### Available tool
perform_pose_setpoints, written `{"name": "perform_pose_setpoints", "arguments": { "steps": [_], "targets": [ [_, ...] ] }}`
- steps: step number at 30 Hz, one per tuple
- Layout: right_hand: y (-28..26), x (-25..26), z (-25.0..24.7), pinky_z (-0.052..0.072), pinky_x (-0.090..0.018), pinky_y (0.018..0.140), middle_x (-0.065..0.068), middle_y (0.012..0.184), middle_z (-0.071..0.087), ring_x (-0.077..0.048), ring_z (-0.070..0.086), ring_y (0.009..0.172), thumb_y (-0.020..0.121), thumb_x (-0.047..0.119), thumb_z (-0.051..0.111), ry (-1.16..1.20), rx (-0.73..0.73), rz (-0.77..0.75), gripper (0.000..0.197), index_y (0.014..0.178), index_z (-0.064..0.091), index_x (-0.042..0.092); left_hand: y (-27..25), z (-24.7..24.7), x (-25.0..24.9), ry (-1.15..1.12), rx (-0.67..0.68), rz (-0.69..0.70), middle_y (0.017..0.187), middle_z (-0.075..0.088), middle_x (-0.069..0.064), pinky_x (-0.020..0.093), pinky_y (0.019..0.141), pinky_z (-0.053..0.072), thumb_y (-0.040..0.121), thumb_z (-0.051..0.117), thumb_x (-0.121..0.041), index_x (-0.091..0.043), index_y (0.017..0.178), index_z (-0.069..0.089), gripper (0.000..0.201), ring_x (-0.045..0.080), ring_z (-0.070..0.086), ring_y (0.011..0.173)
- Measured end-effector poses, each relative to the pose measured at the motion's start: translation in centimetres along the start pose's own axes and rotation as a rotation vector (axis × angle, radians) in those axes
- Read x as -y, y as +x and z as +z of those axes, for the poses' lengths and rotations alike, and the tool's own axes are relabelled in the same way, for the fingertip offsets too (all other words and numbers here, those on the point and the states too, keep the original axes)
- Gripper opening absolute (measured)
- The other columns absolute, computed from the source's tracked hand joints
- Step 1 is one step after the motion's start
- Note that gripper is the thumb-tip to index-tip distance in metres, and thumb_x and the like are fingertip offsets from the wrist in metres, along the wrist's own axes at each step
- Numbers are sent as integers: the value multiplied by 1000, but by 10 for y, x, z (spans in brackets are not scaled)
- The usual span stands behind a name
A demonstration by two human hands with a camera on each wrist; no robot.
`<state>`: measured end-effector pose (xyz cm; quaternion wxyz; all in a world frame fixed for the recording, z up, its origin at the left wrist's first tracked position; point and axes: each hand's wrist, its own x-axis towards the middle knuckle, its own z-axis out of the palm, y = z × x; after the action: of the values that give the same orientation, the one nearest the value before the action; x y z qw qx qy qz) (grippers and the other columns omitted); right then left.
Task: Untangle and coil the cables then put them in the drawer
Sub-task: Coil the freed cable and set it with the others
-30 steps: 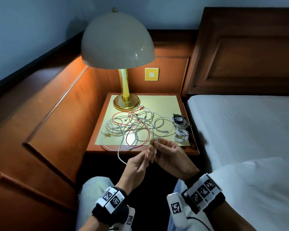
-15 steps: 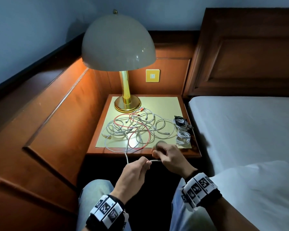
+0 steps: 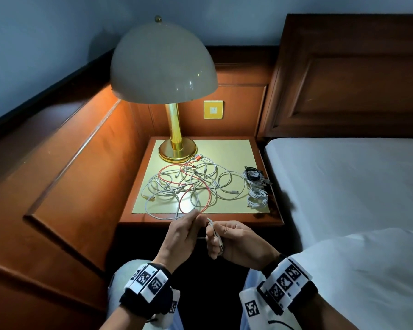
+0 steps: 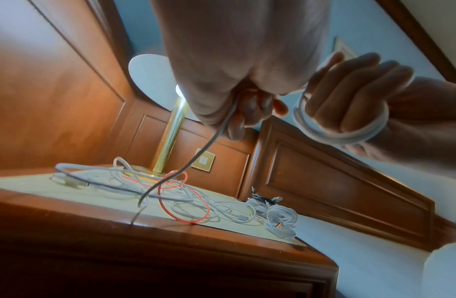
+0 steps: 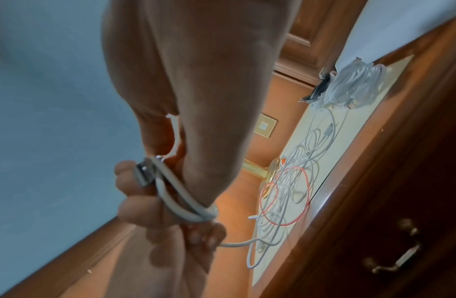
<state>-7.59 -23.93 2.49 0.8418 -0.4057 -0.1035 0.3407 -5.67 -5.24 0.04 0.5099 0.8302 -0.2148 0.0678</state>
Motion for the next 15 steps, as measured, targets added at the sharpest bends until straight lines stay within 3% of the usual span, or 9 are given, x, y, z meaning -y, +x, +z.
{"name": "perform_pose_setpoints", "arguments": {
  "steps": [3, 6, 8, 11, 15],
  "targets": [
    [-2, 6, 7, 48, -31, 77, -8, 81, 52, -20, 54, 76, 104, 9, 47, 70, 63, -54, 16, 106, 58, -2, -4, 4, -6, -106, -35, -94, 66, 64, -8, 26, 60, 50, 107, 45, -21, -17, 84, 57, 26, 2, 58, 59],
    [1, 17, 13, 50, -32, 81, -11, 85, 58, -23, 60, 79, 102, 5, 47, 142, 74, -159, 16, 108, 59, -4, -7, 10, 11, -56, -66, -96, 80, 67, -1, 39, 72, 55, 104, 43, -44, -17, 92, 61, 35, 21, 64, 72],
    [5, 26, 18, 52, -33, 83, -14, 89, 61, -25, 60, 84, 100, 4, 50, 175, 66, -224, 16, 109, 60, -5, -12, 14, 23, -19, -73, -88, 82, 65, -4, 34, 77, 52, 102, 43, -43, -11, 93, 61, 38, 20, 62, 76],
    [11, 41, 28, 53, -31, 83, -14, 92, 62, -23, 61, 85, 98, 4, 55, 184, 17, -317, 16, 107, 66, -3, -15, 17, 26, 39, -72, -66, 73, 57, -8, 26, 68, 46, 103, 41, -38, -12, 85, 55, 34, 9, 53, 68],
    [22, 56, 36, 56, -29, 83, -13, 91, 66, -21, 66, 86, 96, 4, 48, 195, -107, -517, 24, 101, 71, 0, -17, 20, 32, 99, -37, -41, 73, 52, -8, 19, 67, 41, 104, 43, -23, -14, 82, 50, 25, 8, 48, 67]
  ]
}}
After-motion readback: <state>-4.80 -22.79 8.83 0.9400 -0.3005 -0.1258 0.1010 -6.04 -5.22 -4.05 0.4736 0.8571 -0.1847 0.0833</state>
